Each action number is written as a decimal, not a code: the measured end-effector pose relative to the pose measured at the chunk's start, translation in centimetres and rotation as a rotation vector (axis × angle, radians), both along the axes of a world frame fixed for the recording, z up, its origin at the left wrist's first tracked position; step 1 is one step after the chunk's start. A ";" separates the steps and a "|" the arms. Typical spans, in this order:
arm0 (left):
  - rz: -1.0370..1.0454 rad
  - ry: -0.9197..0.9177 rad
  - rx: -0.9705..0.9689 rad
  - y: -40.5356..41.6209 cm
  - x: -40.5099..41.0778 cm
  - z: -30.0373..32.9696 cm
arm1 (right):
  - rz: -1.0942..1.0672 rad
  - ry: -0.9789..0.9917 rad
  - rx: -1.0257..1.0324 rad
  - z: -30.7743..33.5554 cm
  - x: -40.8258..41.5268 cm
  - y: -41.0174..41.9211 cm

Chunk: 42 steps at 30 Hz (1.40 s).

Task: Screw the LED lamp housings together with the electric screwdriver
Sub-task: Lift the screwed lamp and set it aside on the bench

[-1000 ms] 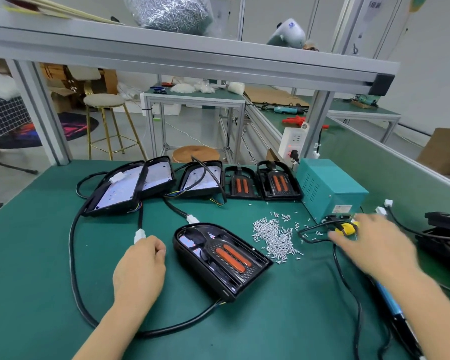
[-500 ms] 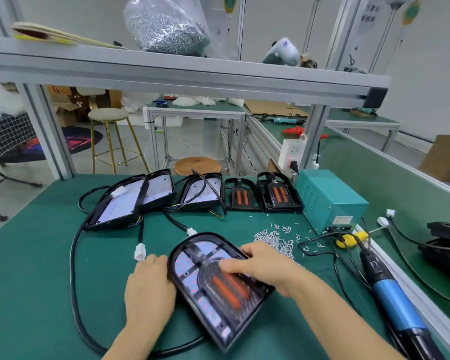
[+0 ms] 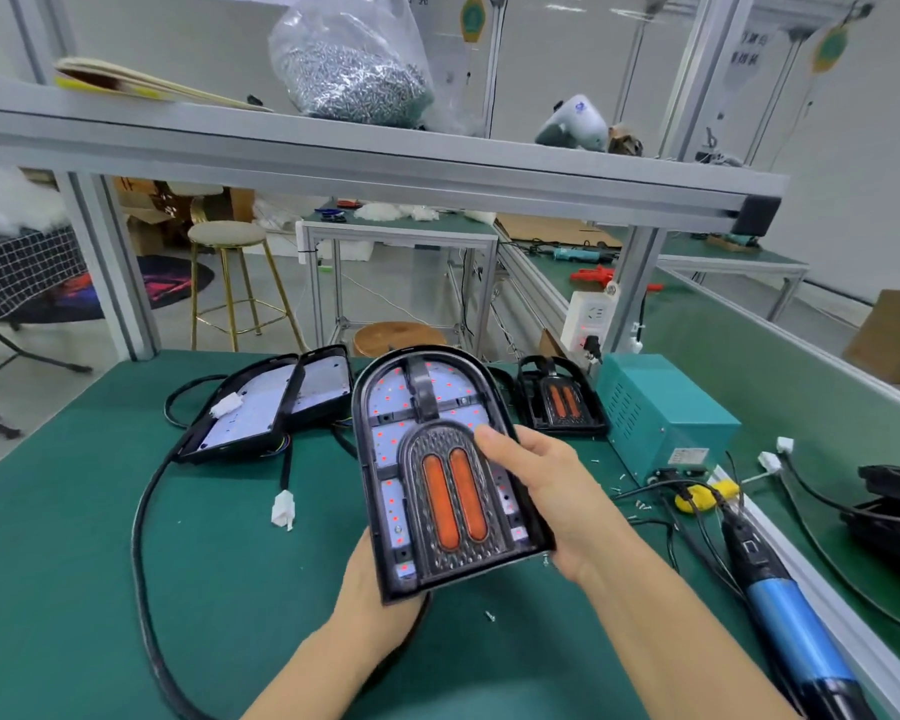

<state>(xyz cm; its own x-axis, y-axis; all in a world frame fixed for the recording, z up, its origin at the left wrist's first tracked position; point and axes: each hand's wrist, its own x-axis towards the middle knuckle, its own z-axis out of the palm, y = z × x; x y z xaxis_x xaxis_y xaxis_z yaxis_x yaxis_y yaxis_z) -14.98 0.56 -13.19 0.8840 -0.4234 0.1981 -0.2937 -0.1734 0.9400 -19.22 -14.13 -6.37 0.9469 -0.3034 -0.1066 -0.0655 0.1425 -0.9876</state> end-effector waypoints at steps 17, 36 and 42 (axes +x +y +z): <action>0.369 -0.169 0.441 12.7 2.4 0.7 | -0.011 -0.165 0.172 2.3 0.3 -1.5; 0.696 0.262 -0.005 15.2 5.1 0.8 | -0.171 -0.132 0.134 1.1 0.1 -1.5; 0.515 0.067 -0.459 13.5 4.2 3.4 | -0.126 -0.125 0.179 0.7 -0.5 -1.4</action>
